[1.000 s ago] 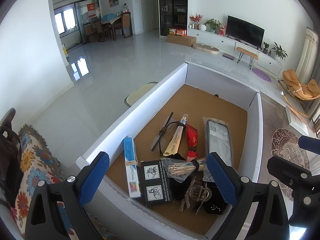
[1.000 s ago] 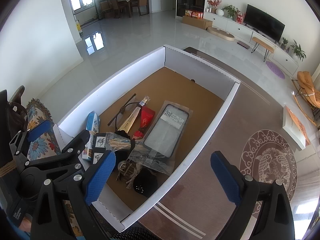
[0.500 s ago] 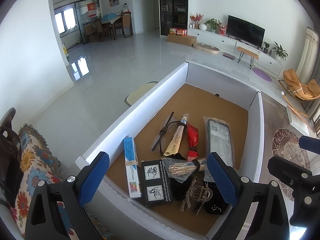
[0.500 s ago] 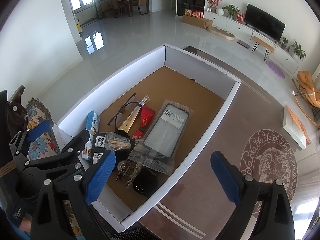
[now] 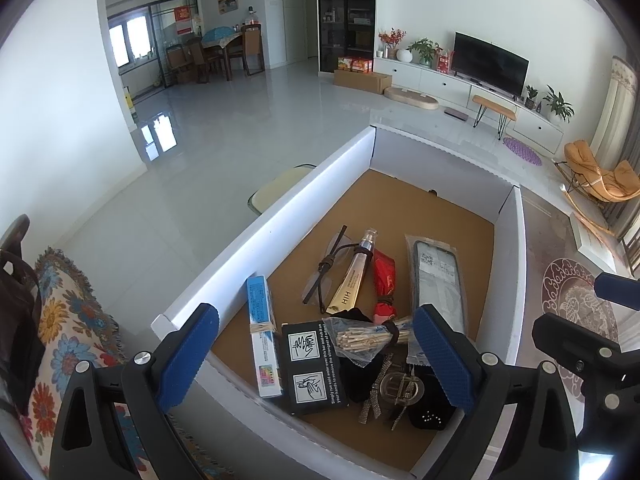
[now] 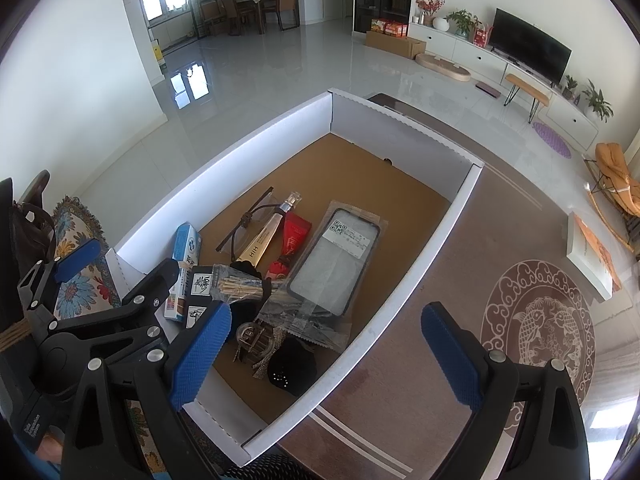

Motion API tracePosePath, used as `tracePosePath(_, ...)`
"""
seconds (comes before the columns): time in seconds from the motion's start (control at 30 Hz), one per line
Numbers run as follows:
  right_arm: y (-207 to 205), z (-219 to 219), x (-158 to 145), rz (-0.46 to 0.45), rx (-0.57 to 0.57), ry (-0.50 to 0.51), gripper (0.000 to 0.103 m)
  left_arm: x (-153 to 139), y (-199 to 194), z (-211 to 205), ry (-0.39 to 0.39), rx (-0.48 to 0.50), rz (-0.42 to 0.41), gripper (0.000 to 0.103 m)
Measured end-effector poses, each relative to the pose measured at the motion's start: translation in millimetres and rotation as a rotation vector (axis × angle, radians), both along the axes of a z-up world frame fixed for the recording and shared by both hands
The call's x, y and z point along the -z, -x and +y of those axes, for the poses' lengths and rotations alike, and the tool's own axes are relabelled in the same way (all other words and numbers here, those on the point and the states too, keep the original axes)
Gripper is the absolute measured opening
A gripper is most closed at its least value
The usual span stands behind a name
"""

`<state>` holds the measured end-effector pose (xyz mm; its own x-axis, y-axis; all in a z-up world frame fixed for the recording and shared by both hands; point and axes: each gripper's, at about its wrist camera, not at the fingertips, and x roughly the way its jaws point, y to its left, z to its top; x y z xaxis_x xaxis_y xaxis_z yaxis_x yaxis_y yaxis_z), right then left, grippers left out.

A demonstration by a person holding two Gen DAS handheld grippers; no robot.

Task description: Organize objects

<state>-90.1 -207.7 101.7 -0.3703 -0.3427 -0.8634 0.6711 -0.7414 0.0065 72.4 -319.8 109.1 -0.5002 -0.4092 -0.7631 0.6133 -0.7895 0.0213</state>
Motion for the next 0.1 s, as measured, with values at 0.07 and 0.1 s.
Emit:
tracePosePath(0.07, 0.1, 0.0, 0.2, 0.000, 0.000, 0.000, 0.096, -2.7, -2.9, 0.9, 0.019, -0.018, 0.014, 0.099)
tracePosePath(0.1, 0.0, 0.0, 0.2, -0.001, 0.000, 0.001, 0.096, -4.4, -3.5, 1.4, 0.028, -0.023, 0.017, 0.099)
